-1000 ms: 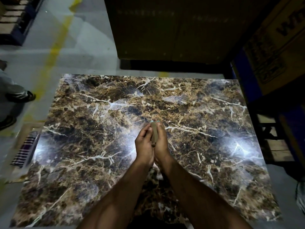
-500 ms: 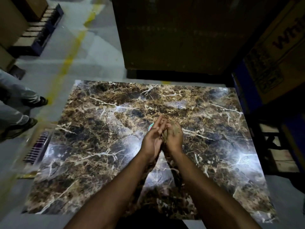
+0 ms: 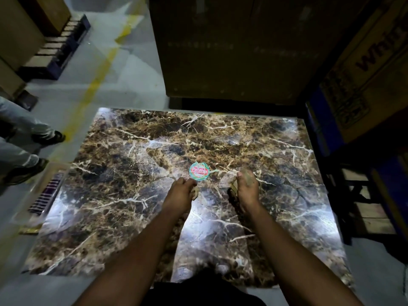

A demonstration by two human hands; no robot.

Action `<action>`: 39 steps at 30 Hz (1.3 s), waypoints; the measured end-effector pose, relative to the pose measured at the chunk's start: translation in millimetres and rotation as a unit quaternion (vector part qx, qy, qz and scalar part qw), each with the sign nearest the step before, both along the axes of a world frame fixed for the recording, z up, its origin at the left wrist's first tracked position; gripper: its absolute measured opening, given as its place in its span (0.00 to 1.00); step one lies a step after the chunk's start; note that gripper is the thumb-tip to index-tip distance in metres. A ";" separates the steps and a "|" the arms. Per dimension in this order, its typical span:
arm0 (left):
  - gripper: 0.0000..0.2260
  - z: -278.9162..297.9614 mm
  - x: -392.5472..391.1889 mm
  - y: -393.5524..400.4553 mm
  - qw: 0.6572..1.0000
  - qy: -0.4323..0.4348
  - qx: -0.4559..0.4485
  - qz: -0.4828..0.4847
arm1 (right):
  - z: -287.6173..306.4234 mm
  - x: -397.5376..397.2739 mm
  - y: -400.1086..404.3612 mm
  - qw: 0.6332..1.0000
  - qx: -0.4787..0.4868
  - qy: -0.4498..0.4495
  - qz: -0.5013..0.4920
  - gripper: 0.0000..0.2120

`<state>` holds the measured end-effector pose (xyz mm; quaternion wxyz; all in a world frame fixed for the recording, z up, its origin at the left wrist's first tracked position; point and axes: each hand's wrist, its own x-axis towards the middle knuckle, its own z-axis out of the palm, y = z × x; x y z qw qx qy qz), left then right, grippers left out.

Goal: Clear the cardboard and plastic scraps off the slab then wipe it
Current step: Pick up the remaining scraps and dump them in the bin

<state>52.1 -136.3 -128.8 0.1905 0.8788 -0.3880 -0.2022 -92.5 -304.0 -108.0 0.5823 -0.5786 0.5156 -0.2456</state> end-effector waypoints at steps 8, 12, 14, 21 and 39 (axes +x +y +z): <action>0.13 2.3 -30.5 -3.4 0.998 -0.049 0.018 0.033 | 4.7 -10.9 8.6 0.998 -0.041 0.016 0.054 0.15; 0.06 3.1 -41.0 -6.5 0.999 -0.021 0.019 0.039 | 12.6 -15.5 10.5 0.997 -0.012 0.007 0.074 0.17; 0.07 3.0 -43.4 -8.0 0.999 -0.014 0.030 0.038 | 12.1 -17.6 8.8 0.996 -0.022 0.003 0.082 0.15; 0.10 21.8 -55.1 -4.3 0.943 0.150 -0.176 0.241 | 26.6 -11.9 18.5 0.988 -0.064 0.005 0.144 0.15; 0.08 60.7 -79.1 163.3 0.643 0.247 -0.498 0.527 | 62.6 51.9 283.1 0.868 -0.006 -0.045 0.495 0.44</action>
